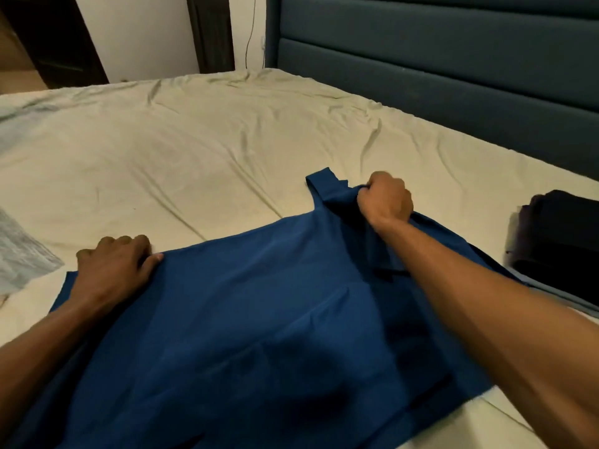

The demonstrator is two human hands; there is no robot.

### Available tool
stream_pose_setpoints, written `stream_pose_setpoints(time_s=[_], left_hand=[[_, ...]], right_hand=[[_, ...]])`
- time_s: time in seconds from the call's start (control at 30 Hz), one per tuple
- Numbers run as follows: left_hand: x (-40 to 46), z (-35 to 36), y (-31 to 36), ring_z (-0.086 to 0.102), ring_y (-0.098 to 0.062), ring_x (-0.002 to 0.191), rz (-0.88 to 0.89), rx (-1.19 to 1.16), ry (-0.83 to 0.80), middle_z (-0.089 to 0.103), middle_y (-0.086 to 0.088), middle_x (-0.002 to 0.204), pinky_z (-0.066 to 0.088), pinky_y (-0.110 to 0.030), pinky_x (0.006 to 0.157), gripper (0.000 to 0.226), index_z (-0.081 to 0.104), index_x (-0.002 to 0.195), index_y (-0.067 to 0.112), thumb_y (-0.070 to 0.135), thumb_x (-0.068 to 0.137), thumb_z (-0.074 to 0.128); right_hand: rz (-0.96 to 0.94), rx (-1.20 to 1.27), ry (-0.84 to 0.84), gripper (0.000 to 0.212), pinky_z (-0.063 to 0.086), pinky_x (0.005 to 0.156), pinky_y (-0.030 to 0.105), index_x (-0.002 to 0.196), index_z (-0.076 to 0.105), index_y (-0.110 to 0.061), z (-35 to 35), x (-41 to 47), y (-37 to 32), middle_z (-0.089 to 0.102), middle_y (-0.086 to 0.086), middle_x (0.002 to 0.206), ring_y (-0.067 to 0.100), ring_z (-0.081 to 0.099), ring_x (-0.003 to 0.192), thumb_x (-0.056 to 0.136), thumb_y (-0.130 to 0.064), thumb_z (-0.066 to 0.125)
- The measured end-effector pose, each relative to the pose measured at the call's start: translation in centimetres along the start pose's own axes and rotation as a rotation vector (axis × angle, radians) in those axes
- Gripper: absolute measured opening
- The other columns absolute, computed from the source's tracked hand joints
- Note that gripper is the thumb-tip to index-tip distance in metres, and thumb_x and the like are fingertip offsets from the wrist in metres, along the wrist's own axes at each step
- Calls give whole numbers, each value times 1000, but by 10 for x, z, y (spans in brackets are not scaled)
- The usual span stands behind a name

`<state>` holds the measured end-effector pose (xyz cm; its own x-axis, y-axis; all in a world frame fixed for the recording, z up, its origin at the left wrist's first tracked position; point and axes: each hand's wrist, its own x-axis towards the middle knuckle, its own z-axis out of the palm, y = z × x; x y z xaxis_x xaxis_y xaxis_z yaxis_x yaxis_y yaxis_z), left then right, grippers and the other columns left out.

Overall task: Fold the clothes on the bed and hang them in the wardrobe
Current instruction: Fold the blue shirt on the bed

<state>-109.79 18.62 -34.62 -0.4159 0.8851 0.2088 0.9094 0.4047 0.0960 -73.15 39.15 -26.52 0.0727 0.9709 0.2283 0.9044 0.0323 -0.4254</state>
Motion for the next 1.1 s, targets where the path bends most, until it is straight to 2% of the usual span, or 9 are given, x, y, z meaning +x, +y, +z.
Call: stream_pose_setpoints(time_s=[0.13, 0.27, 0.37, 0.47, 0.6, 0.73, 0.87, 0.97, 1.1], left_hand=[[8, -4, -17, 53, -26, 65, 30, -60, -55, 56, 2, 68, 46, -39, 60, 36, 40, 76, 24, 52, 97, 46], [2, -3, -17, 51, -26, 63, 2, -50, -31, 54, 1, 66, 40, -36, 54, 43, 41, 74, 23, 60, 97, 38], [-3, -5, -20, 55, -29, 66, -5, -72, -30, 58, -1, 68, 47, -39, 59, 51, 49, 72, 24, 68, 93, 33], [-8, -12, -32, 53, -29, 59, 29, 8, -13, 53, -2, 60, 48, -39, 57, 58, 46, 63, 22, 70, 91, 33], [-10, -20, -61, 59, -37, 72, -69, 97, -5, 59, -13, 71, 47, -41, 66, 57, 48, 63, 23, 69, 93, 35], [-10, -15, -73, 59, -39, 73, -128, 45, 25, 61, -16, 73, 44, -41, 65, 62, 48, 62, 20, 72, 91, 30], [-8, -21, -80, 55, -26, 65, -147, -165, -103, 59, -6, 64, 40, -36, 58, 60, 52, 64, 17, 73, 85, 44], [-10, -40, -92, 57, -17, 69, -50, -221, -301, 62, -2, 70, 39, -32, 58, 38, 56, 76, 18, 51, 86, 69], [-26, -57, -95, 57, -22, 68, 10, -292, -139, 61, -5, 71, 41, -36, 61, 24, 56, 78, 14, 27, 89, 74]], right_hand=[[-7, 365, -178, 37, 47, 78, 32, 127, 52, -21, -9, 50, -49, 57, 9, 123, 26, 58, 102, 92, -8, 52], [-297, 36, -313, 89, 50, 94, 48, 156, 3, -38, 11, 45, -67, 34, 14, 154, 35, 55, 120, 89, -8, 54], [-589, -73, -406, 64, 44, 103, 47, 155, 26, -29, 47, -7, -53, 51, 5, 145, 30, 50, 129, 95, -21, 50], [-797, -129, -577, 50, 33, 112, 49, 153, 31, -29, 75, -55, -33, 38, -3, 155, 22, 34, 141, 103, -32, 40], [-689, -233, -583, 51, 16, 118, 55, 156, 21, -32, 86, -51, -28, 14, -3, 165, 22, 11, 151, 106, -41, 27], [-615, -326, -599, 49, 28, 114, 57, 155, 22, -30, 81, -32, -34, 19, -4, 163, 26, 14, 150, 106, -29, 31], [-554, -438, -427, 40, 45, 89, 47, 136, 42, -15, 78, -33, -41, 46, 8, 139, 32, 39, 126, 96, -8, 41], [-580, -539, -244, 33, 40, 79, 40, 125, 47, -10, 76, -37, -50, 49, 11, 126, 32, 42, 118, 93, -6, 48], [-632, -579, -68, 28, 34, 75, 40, 115, 56, -5, 72, -41, -47, 53, 14, 120, 34, 43, 115, 87, -3, 59]])
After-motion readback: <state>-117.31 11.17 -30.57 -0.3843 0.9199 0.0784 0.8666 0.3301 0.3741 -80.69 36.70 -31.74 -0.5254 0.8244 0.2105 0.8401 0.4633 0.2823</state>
